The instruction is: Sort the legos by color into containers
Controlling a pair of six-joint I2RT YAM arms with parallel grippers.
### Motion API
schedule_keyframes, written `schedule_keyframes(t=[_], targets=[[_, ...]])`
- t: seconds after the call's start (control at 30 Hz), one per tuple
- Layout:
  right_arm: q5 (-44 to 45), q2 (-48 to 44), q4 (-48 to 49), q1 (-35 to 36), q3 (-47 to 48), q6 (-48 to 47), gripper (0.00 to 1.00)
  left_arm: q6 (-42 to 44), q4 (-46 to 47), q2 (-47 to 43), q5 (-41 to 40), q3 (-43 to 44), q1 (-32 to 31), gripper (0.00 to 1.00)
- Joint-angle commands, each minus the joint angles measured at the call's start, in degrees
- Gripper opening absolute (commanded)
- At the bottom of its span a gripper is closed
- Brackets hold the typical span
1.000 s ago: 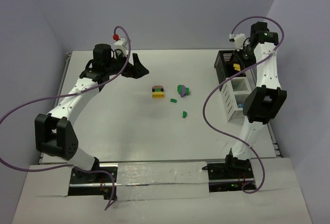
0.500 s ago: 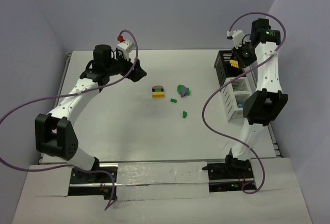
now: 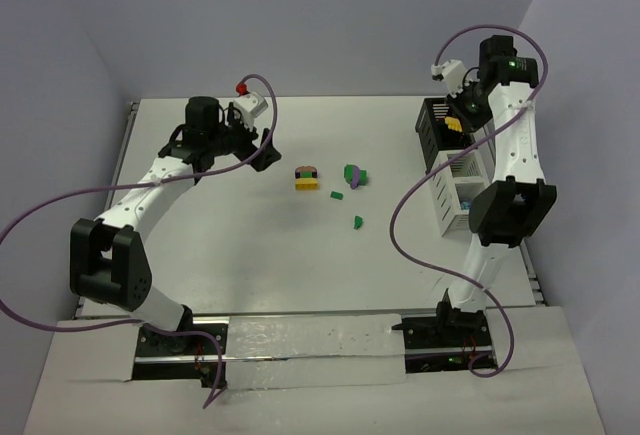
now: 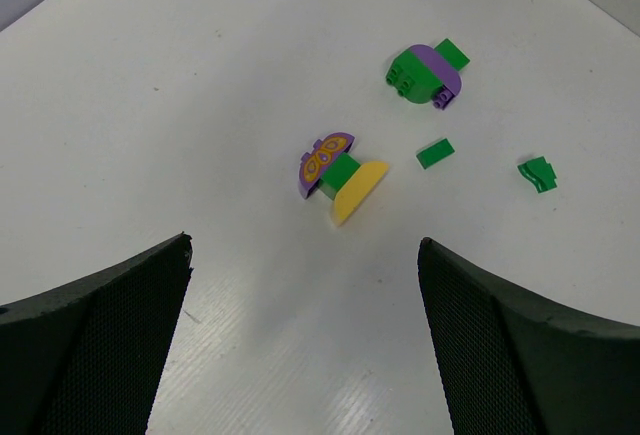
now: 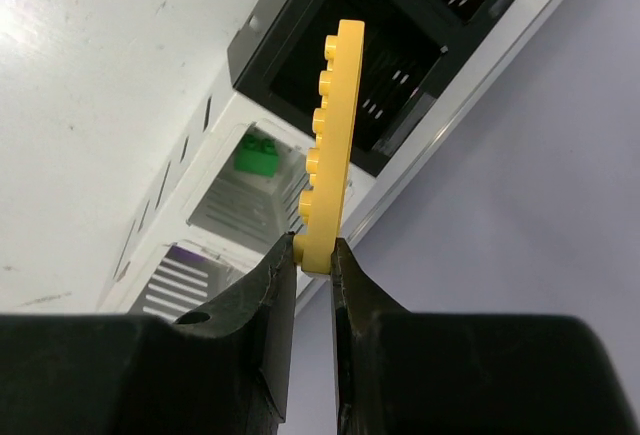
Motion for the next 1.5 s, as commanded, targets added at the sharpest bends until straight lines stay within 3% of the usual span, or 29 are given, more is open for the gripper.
schedule_keyframes(t=[0.0, 0.37, 0.67, 0.77, 0.87, 1.13, 1.37, 1.47], targets=[[4.39, 0.15, 0.74, 0.95, -1.74, -0.55, 0.02, 1.03, 1.54, -0.26, -1.34, 0.42, -0.19, 0.99], [9.15, 6.58, 4.70, 2.30, 1.11, 1.03, 0.02, 1.27, 1.19, 1.89, -3.64, 3.21, -0.10, 0.99], [11.52, 12.42, 5.64, 3.32, 6.25, 1.39, 0.26, 2.90, 0.12, 5.54, 0.11, 5.26, 0.60, 0.99], [11.72, 12.83, 5.92, 3.43, 6.13, 1.57, 0.45, 6.83, -2.07, 8.31, 4.80, 6.44, 0.78, 0.99], [11.71, 12.57, 6.42, 3.43, 5.42, 1.94, 0.55, 10.84, -5.35, 11.62, 7.26, 9.61, 0.95, 0.97], [9.52, 11.08, 4.51, 4.12, 8.81, 4.29, 0.60, 15.93, -10.15, 21.17, 12.44, 19.18, 0.62, 0.91], [4.16, 4.84, 4.06, 6.01, 8.66, 11.18, 0.69, 14.80, -10.39, 27.89, 4.92, 25.90, -4.44, 0.89], [0.79, 2.88, 3.03, 6.64, 8.38, 14.62, 0.79, 17.29, -12.37, 30.46, 5.76, 28.31, -5.48, 0.90]])
